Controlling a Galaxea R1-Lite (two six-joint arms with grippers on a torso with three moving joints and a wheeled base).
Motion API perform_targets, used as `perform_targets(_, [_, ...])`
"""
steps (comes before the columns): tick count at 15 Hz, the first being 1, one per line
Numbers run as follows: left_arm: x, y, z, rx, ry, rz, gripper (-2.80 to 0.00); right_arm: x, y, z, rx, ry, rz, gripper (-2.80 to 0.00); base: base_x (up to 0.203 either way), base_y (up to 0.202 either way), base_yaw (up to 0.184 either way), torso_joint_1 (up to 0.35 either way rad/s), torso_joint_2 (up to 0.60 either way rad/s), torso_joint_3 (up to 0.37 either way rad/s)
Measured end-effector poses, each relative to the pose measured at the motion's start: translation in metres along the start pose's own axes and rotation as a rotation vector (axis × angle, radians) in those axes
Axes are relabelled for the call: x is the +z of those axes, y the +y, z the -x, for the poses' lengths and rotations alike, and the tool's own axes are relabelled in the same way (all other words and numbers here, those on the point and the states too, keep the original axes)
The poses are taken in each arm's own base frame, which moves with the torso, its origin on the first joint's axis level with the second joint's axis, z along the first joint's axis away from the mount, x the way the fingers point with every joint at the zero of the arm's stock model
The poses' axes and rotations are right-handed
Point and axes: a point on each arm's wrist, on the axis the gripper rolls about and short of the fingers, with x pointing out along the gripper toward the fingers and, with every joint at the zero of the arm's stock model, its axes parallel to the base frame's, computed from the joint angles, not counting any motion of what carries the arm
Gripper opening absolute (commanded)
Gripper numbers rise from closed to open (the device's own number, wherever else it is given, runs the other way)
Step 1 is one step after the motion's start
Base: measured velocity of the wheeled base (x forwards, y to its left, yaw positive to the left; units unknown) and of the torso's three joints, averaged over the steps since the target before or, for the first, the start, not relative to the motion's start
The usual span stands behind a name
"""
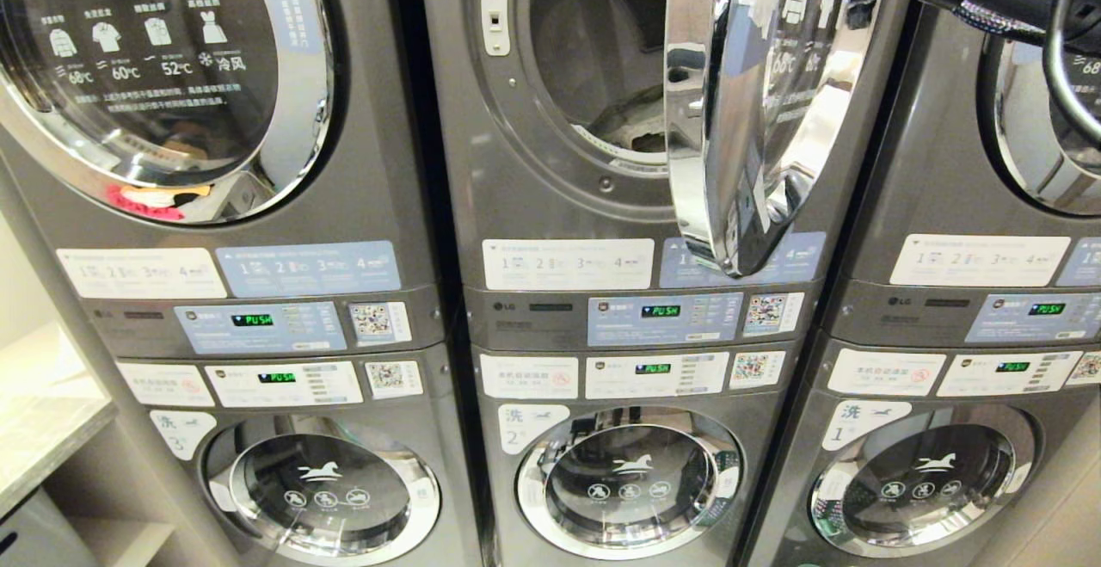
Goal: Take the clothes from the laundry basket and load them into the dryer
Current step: Close the dryer
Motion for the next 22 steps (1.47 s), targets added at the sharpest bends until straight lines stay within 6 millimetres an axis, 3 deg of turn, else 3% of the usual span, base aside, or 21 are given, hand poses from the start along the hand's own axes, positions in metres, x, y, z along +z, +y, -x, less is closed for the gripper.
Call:
perform_targets(2, [0.000,0.000,0.000,0.000,0.000,0.000,-2.80,-0.016,0.005,-0.019,-0.001,0.029,-0.026,-2.80,0.000,0.000,0.000,0.000,0.00,0.000])
perform_targets(4, [0.000,0.000,0.000,0.000,0.000,0.000,-2.80,-0.049,0.005,-0.058,-0.069,0.039,-0.042,-2.80,0.000,0.000,0.000,0.000,0.00,0.000])
perform_targets(6, [0.000,0.000,0.000,0.000,0.000,0.000,-2.80,-0.112,0.004,-0.100,-0.158,0.096,-0.068,-2.80,0.000,0.000,0.000,0.000,0.00,0.000])
perform_targets(8, [0.000,0.000,0.000,0.000,0.000,0.000,-2.80,-0.165,0.008,-0.124,-0.226,0.149,-0.082,-2.80,0.000,0.000,0.000,0.000,0.00,0.000])
perform_targets(9, [0.000,0.000,0.000,0.000,0.000,0.000,-2.80,-0.179,0.011,-0.129,-0.250,0.159,-0.082,-2.80,0.000,0.000,0.000,0.000,0.00,0.000])
perform_targets(11, [0.000,0.000,0.000,0.000,0.000,0.000,-2.80,-0.173,0.013,-0.128,-0.286,0.134,-0.074,-2.80,0.000,0.000,0.000,0.000,0.00,0.000])
perform_targets(14, [0.000,0.000,0.000,0.000,0.000,0.000,-2.80,-0.118,0.014,-0.089,-0.317,0.077,-0.056,-2.80,0.000,0.000,0.000,0.000,0.00,0.000])
perform_targets(17, [0.000,0.000,0.000,0.000,0.000,0.000,-2.80,-0.075,0.026,-0.018,-0.349,0.081,-0.051,-2.80,0.000,0.000,0.000,0.000,0.00,0.000])
perform_targets(19, [0.000,0.000,0.000,0.000,0.000,0.000,-2.80,-0.059,0.037,0.036,-0.385,0.116,-0.068,-2.80,0.000,0.000,0.000,0.000,0.00,0.000])
perform_targets(22, [0.000,0.000,0.000,0.000,0.000,0.000,-2.80,-0.055,0.058,0.102,-0.423,0.206,-0.114,-2.80,0.000,0.000,0.000,0.000,0.00,0.000])
